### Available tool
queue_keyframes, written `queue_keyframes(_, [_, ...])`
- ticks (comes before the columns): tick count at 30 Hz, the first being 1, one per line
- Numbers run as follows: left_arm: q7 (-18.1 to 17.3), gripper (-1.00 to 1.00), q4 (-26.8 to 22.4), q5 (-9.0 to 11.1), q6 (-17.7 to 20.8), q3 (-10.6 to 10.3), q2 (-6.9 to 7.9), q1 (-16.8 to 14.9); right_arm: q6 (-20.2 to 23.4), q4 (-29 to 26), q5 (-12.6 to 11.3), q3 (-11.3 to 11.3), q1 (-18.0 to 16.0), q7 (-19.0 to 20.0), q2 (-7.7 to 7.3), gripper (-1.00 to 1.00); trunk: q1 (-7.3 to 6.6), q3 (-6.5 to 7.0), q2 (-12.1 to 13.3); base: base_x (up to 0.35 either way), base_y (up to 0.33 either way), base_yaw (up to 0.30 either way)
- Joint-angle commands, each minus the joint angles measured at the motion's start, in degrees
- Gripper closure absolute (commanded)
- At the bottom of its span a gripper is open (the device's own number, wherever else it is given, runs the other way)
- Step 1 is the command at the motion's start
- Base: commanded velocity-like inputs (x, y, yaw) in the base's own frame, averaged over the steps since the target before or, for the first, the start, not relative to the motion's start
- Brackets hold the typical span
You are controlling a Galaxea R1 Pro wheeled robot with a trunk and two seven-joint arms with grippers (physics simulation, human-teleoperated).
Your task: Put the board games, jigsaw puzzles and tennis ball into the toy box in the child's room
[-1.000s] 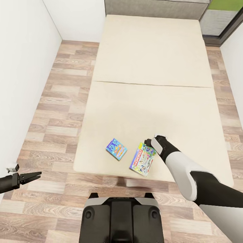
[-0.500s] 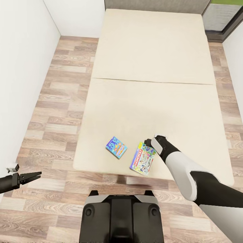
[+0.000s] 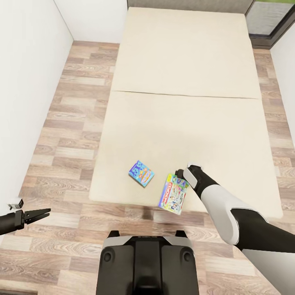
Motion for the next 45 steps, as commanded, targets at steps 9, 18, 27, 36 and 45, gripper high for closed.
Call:
queue_keyframes(9, [-0.3, -1.0, 0.0, -0.1, 0.6, 0.0, 0.02, 0.0, 0.2, -0.1, -0.2, -0.4, 0.0, -0.3, 0.05, -1.0, 0.03, -0.06, -0.1, -0.085, 0.0, 0.0])
queue_keyframes(18, [-0.3, -1.0, 0.0, -0.1, 0.6, 0.0, 0.02, 0.0, 0.2, -0.1, -0.2, -0.4, 0.0, -0.3, 0.05, -1.0, 0.03, -0.06, -0.1, -0.057, 0.0, 0.0])
queue_keyframes(27, [-0.3, -1.0, 0.0, -0.1, 0.6, 0.0, 0.02, 0.0, 0.2, -0.1, -0.2, -0.4, 0.0, -0.3, 0.05, -1.0, 0.03, -0.06, -0.1, -0.042, 0.0, 0.0])
queue_keyframes(36, [-0.3, -1.0, 0.0, -0.1, 0.6, 0.0, 0.02, 0.0, 0.2, -0.1, -0.2, -0.4, 0.0, -0.3, 0.05, -1.0, 0.03, -0.06, -0.1, -0.075, 0.0, 0.0])
queue_keyframes(45, [-0.3, -1.0, 0.0, -0.1, 0.6, 0.0, 0.01, 0.0, 0.2, -0.1, -0.2, -0.4, 0.0, -0.3, 0.05, -1.0, 0.03, -0.06, -0.1, -0.048, 0.0, 0.0])
